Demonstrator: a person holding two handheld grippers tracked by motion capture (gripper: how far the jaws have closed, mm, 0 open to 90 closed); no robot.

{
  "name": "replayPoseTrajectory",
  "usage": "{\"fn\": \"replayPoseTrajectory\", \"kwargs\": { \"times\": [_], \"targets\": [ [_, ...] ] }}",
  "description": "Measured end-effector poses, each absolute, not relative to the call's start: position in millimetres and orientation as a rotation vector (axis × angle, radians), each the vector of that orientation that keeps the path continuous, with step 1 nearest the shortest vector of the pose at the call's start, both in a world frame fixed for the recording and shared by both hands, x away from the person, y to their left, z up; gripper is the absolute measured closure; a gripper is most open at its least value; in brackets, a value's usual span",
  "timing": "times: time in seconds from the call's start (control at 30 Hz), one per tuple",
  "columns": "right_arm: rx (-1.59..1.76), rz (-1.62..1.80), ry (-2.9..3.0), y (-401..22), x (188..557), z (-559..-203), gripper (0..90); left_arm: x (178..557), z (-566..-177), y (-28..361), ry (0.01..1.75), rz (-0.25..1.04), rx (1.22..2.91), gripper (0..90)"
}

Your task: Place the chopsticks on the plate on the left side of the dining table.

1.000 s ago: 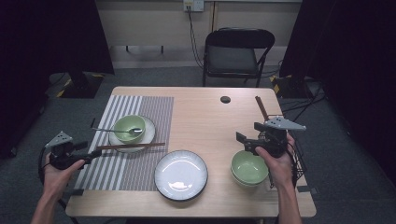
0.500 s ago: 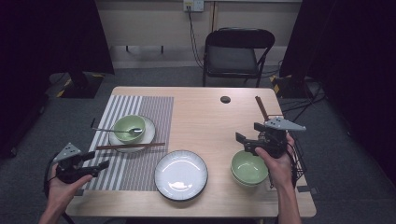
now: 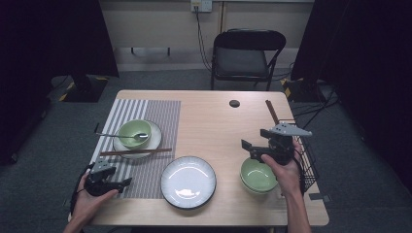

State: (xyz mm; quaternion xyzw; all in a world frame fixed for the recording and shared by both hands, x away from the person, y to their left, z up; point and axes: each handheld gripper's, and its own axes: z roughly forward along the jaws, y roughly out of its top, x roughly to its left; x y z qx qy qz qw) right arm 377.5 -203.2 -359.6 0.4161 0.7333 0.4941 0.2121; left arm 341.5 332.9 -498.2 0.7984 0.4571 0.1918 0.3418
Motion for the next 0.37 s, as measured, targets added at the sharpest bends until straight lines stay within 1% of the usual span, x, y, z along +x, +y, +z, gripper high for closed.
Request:
{"fn": "replayPoseTrajectory", "kwargs": {
  "times": [0.13,0.17,0.37],
  "targets": [
    [1.155,1.366,2.047,-200.9,378.9,-362.0,16.4,338.9,-501.9,334.3,1.192,0.535,2.045,16.7],
    [1.153,1.363,2.049,-200.5,379.3,-362.4,16.4,339.2,-501.9,334.7,1.191,0.526,2.045,15.5],
    [1.156,1.356,2.061,-197.3,380.3,-364.8,16.4,339.5,-502.0,334.6,1.192,0.53,2.044,15.1]
  ]
}}
